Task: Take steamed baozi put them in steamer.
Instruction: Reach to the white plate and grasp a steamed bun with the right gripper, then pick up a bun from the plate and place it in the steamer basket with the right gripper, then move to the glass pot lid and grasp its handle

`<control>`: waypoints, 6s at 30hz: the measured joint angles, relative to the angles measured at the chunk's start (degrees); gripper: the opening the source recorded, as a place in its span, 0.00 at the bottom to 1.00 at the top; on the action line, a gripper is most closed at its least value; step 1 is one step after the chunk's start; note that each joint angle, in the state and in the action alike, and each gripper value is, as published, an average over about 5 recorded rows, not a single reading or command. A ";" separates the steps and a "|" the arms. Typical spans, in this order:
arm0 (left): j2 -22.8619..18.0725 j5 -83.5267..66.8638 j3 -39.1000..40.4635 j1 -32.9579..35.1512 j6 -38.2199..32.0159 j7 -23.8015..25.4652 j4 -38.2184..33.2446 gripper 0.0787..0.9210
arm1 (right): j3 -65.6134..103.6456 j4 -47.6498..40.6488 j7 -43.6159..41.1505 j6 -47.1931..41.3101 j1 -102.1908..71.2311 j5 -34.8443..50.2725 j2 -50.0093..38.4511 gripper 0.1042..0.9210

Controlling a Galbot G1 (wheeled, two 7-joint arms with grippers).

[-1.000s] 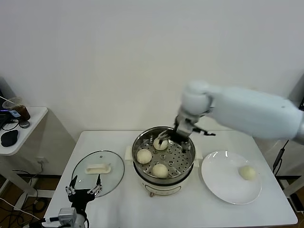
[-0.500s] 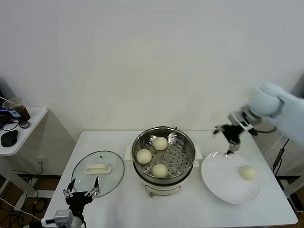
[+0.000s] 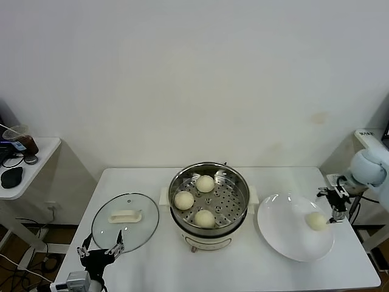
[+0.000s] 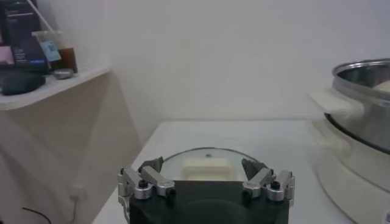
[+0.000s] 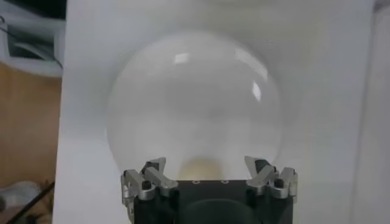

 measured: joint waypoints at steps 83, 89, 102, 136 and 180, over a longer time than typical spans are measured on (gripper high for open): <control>0.76 -0.57 0.67 -2.17 -0.21 -0.86 0.93 0.88 | -27.29 -0.87 2.93 -14.79 32.87 27.96 19.65 0.49; 0.98 -1.12 0.54 -2.42 -0.15 -0.86 0.69 0.88 | -33.85 0.25 4.61 -18.19 38.15 33.81 25.15 0.49; 0.31 -1.59 0.14 -3.23 -0.05 -0.86 1.17 0.88 | -41.63 0.93 7.52 -21.12 39.34 34.87 31.76 0.49; -0.31 -1.19 -0.76 -2.61 0.11 -0.60 0.80 0.88 | -35.43 0.90 9.30 -20.86 33.86 29.69 30.04 0.88; 5.80 23.91 -0.77 -6.76 -15.41 -4.52 9.69 0.88 | 72.79 25.02 67.42 -4.35 -60.41 45.93 39.86 0.88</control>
